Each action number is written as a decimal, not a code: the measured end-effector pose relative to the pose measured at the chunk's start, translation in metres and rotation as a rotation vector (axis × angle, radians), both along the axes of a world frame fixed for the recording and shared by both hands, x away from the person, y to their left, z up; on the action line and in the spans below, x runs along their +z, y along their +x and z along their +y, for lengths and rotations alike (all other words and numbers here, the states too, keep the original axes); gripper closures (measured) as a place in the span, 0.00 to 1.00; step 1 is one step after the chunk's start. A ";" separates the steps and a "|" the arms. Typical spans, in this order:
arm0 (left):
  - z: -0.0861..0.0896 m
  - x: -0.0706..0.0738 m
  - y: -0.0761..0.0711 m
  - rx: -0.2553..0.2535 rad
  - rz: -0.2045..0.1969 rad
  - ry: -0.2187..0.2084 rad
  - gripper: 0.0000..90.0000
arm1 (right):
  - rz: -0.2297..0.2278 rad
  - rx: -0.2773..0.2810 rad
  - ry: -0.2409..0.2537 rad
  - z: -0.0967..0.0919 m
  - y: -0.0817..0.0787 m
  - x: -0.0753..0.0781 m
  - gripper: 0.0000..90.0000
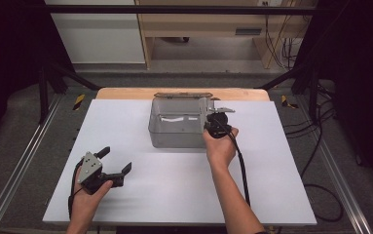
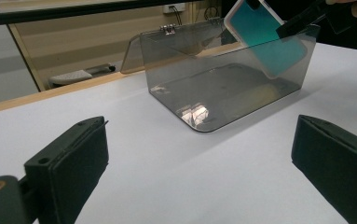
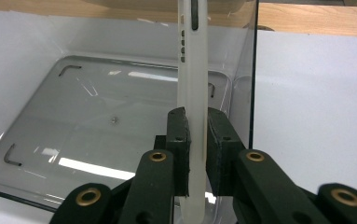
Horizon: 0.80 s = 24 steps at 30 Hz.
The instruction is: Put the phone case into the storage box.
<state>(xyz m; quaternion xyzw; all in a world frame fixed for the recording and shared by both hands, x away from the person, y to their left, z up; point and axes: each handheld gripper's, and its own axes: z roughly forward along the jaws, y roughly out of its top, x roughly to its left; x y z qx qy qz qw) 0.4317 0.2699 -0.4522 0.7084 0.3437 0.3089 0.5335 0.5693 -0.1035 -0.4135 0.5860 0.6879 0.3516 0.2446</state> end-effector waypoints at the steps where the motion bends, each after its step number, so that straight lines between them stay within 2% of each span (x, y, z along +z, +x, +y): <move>1: 0.000 0.000 0.000 0.000 0.000 0.000 0.04 | 0.000 0.000 0.000 0.000 0.000 0.000 0.90; 24: 0.000 0.000 0.000 0.000 0.000 -0.001 0.05 | 0.012 -0.015 -0.007 0.002 0.001 0.001 0.89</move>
